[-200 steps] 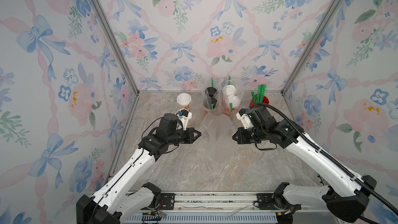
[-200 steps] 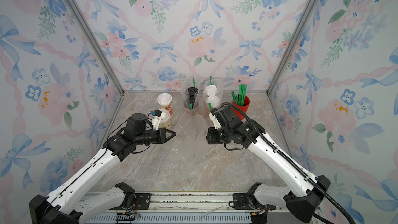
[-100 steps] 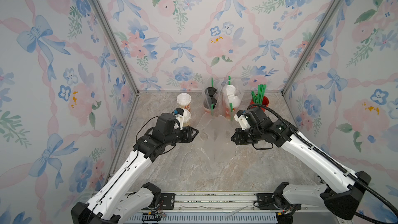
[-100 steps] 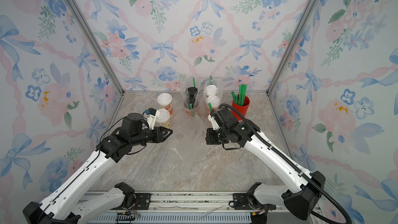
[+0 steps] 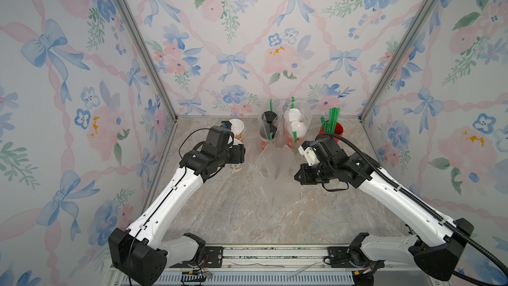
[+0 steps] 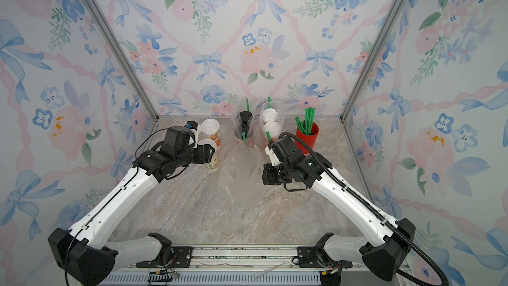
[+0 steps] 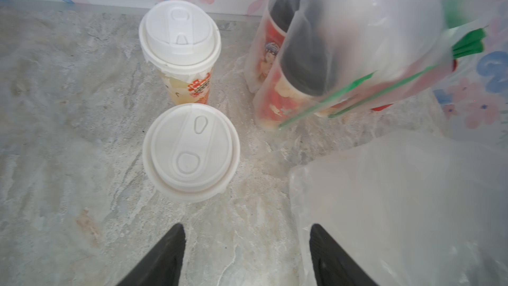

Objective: Pack milk tea into plastic carrier bags
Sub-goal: Adjust the plastic carrier bag at the center of the board.

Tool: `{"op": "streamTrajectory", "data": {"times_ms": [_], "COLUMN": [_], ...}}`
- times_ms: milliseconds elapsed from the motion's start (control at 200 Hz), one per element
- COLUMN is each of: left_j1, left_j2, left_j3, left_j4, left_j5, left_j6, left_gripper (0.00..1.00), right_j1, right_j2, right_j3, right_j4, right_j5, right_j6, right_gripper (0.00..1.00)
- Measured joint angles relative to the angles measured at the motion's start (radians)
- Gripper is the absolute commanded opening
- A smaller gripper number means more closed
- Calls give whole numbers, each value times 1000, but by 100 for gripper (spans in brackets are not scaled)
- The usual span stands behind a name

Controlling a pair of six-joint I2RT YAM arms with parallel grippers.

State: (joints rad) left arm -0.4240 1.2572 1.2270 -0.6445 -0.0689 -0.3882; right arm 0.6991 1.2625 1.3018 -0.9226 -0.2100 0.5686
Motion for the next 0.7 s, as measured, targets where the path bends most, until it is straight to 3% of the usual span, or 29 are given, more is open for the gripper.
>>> {"op": "streamTrajectory", "data": {"times_ms": [295,700], "left_j1": [9,14], "left_j2": [142,242], "left_j3": [81,101], "left_j4": [-7,6], "left_j5": [-157,-174], "left_j6": [11,12], "left_gripper": [75,77], "right_j1": [0,1], "right_j2": [0,0], "right_j3": [0,0], "right_j4": [0,0], "right_j5": [0,0], "right_j6": [0,0], "right_gripper": [0,0]}}
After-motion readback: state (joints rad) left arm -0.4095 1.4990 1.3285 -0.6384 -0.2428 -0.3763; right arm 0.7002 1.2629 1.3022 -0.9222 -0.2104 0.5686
